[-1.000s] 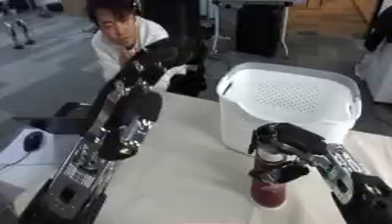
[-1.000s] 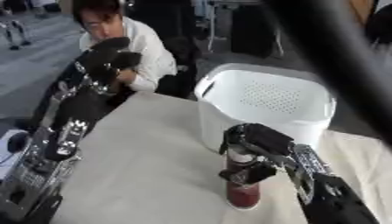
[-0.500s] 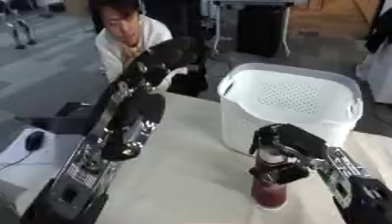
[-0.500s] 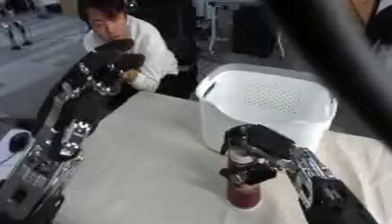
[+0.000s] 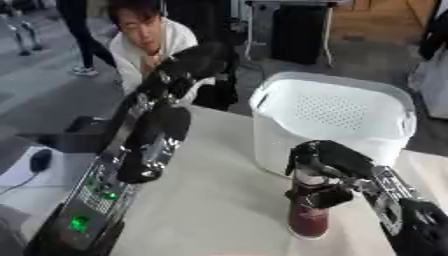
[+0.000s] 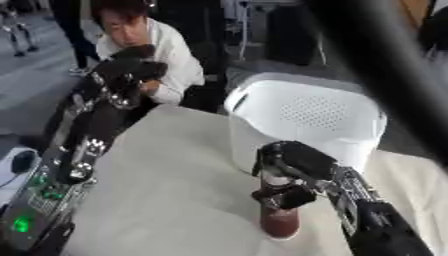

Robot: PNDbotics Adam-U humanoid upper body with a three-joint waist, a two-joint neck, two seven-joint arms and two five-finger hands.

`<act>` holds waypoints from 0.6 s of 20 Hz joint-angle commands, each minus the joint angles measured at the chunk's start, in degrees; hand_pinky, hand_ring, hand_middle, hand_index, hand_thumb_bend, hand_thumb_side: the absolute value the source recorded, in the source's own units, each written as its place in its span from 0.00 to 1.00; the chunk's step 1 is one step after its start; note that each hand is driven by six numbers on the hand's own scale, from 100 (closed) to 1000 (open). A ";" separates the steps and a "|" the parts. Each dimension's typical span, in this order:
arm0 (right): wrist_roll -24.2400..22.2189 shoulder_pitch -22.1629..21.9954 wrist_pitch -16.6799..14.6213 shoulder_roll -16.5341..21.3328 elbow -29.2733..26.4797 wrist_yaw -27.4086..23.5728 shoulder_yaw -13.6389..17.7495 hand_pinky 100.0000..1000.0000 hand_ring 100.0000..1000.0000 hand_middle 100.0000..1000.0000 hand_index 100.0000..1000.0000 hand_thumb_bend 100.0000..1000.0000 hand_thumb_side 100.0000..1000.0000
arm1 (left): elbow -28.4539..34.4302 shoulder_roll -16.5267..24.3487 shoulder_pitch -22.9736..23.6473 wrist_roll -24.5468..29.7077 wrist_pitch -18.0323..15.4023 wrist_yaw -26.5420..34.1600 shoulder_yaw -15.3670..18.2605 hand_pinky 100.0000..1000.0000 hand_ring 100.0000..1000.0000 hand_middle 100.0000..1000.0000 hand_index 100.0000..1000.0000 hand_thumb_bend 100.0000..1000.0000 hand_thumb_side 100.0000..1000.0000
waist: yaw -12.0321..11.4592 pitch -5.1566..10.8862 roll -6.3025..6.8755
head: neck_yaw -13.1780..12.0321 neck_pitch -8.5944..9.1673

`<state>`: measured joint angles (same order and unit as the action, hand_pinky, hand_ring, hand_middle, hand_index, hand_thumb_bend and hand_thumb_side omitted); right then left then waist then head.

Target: Pick up objects on the table and place them in the box.

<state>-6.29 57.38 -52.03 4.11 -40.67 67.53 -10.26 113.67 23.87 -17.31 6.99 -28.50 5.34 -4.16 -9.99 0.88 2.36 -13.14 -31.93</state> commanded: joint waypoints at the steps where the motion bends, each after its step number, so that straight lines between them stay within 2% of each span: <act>1: -3.86 1.39 0.07 1.60 0.70 -1.54 -0.34 0.00 0.00 0.00 0.03 0.26 0.24 | 0.92 0.85 -0.66 0.11 -0.05 0.10 0.27 0.89 0.83 0.91 0.89 0.00 0.61 | 0.07 0.38 0.11 | -0.47 0.50; 12: -15.92 7.24 0.07 4.71 -2.14 -16.37 -1.28 0.00 0.00 0.00 0.02 0.25 0.25 | 0.92 1.08 -0.10 0.14 0.09 -0.05 0.33 0.89 0.83 0.91 0.90 0.00 0.61 | 0.50 0.98 0.01 | -1.02 0.22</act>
<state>-16.37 62.58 -47.42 7.64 -41.36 53.09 -11.68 113.67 23.88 -16.97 7.01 -28.48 5.32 -4.16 -9.57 1.12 2.31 -13.60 -31.95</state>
